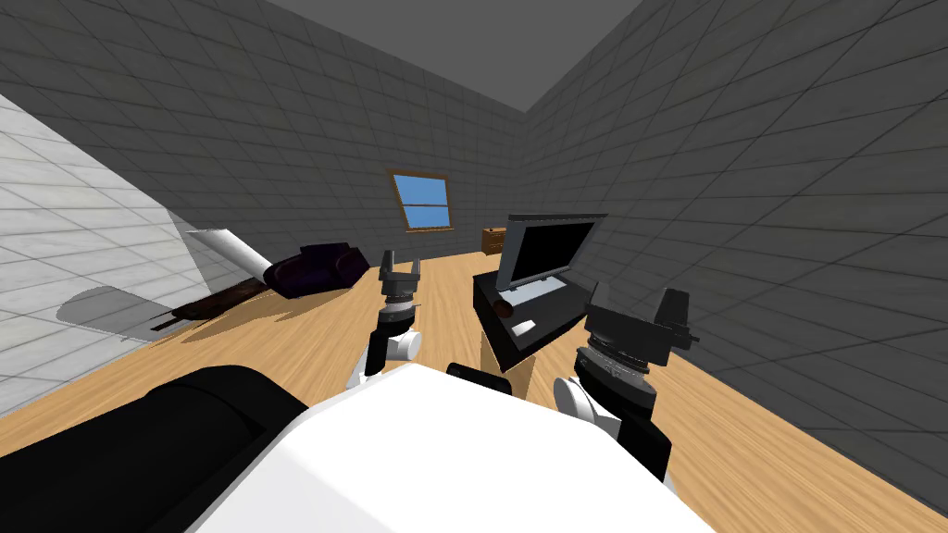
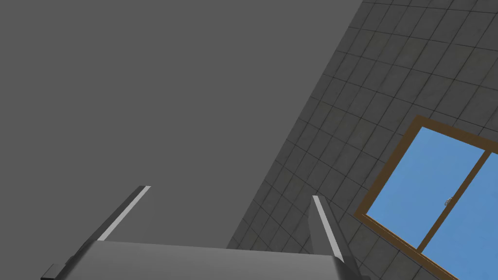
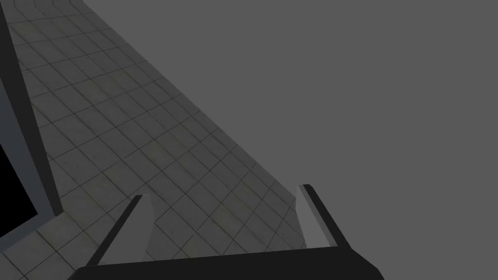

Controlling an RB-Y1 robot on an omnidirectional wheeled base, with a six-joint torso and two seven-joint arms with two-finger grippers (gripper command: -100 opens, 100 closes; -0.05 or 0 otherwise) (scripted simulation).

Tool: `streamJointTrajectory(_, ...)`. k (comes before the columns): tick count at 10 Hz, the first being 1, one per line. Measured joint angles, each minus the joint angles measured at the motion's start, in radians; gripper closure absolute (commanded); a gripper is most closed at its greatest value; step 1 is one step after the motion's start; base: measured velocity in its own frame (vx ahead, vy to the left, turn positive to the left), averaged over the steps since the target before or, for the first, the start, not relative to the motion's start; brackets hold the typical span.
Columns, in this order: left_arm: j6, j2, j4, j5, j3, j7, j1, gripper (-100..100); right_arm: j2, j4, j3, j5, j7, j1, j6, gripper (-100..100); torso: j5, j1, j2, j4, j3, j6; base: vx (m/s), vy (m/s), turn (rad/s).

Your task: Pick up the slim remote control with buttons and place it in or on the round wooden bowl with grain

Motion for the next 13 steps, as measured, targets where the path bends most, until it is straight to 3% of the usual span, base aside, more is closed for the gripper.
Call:
streamJointTrajectory(3, 0.0, 0.0, 0.0, 0.0, 0.0, 0.0, 0.0, 0, -0.086, 0.024, 0.002, 0.033, 0.021, 0.018, 0.005, -100, 0.0, 0.002, -0.002, -0.001, -0.001, 0.0, 0.043, 0.041, 0.065)
streamJointTrajectory(5, 0.0, 0.0, 0.0, 0.0, 0.0, 0.0, 0.0, 0, -0.147, 0.069, -0.005, 0.072, 0.049, 0.021, 0.013, -100, 0.001, 0.004, -0.005, -0.001, -0.003, 0.0, 0.095, 0.063, 0.086)
streamJointTrajectory(7, 0.0, 0.0, 0.0, 0.0, 0.0, 0.0, 0.0, 0, -0.203, 0.09, -0.002, 0.127, 0.089, 0.056, 0.035, -100, 0.001, 0.004, -0.006, -0.001, -0.004, 0.0, 0.071, 0.058, 0.065)
streamJointTrajectory(9, 0.0, 0.0, 0.0, 0.0, 0.0, 0.0, 0.0, 0, -0.227, 0.136, 0.002, 0.167, 0.12, 0.048, 0.043, -100, 0.001, 0.004, -0.004, -0.001, -0.002, 0.0, 0.058, 0.064, 0.085)
streamJointTrajectory(11, 0.0, 0.0, 0.0, 0.0, 0.0, 0.0, 0.0, 0, -0.28, 0.179, -0.008, 0.224, 0.164, 0.083, 0.056, -100, 0.001, 0.006, -0.006, -0.001, -0.004, 0.0, 0.093, 0.077, 0.092)
streamJointTrajectory(13, 0.0, 0.0, 0.0, 0.0, 0.0, 0.0, 0.0, 0, -0.299, 0.21, 0.002, 0.277, 0.203, 0.103, 0.064, -100, 0.001, 0.004, -0.004, -0.001, -0.003, 0.0, 0.053, 0.051, 0.058)
